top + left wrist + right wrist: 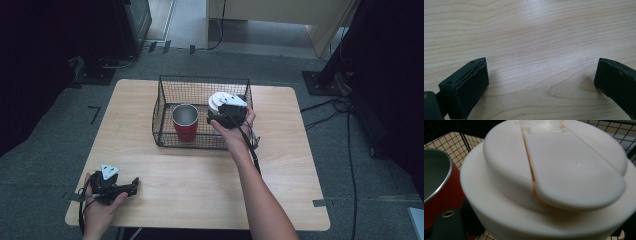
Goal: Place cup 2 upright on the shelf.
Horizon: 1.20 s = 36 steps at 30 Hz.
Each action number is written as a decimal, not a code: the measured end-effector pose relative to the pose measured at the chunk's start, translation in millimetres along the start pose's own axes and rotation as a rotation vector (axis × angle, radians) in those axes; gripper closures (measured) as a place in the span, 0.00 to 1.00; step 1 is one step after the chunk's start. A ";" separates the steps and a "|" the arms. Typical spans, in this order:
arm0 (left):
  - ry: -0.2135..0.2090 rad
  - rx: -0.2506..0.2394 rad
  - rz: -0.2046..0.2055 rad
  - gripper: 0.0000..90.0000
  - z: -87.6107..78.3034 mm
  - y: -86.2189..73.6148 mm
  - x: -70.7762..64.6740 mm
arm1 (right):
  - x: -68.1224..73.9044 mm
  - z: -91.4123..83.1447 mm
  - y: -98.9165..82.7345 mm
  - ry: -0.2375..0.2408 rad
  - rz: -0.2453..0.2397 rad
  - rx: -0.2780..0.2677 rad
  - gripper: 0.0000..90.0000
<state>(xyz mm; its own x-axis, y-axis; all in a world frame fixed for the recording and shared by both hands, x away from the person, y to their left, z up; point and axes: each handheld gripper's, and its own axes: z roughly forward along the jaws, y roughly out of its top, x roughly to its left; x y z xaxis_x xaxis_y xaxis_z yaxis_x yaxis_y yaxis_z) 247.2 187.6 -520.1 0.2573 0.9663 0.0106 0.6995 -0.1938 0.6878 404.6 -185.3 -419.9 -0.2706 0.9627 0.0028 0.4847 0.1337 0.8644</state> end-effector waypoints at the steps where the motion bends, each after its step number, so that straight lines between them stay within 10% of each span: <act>1: 0.000 0.000 0.000 0.00 0.0 0.0 0.0 | 0.6 -0.8 -0.6 -0.004 0.004 0.003 0.17; 26: 0.000 0.000 -0.001 0.00 0.0 0.0 0.0 | 15.0 -10.7 -13.0 -0.082 0.122 0.087 0.02; 36: 0.000 0.000 -0.001 0.00 0.0 0.0 0.0 | 11.9 -23.4 -22.9 -0.065 0.089 0.085 0.01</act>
<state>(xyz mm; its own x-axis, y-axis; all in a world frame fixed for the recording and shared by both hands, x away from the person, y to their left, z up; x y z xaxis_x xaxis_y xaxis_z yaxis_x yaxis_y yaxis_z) 247.1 187.7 -520.1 0.2570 0.9664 0.0100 0.6998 -0.1932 0.6877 370.8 -182.3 -428.0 -0.1698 0.9845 0.0427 0.5741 0.0636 0.8163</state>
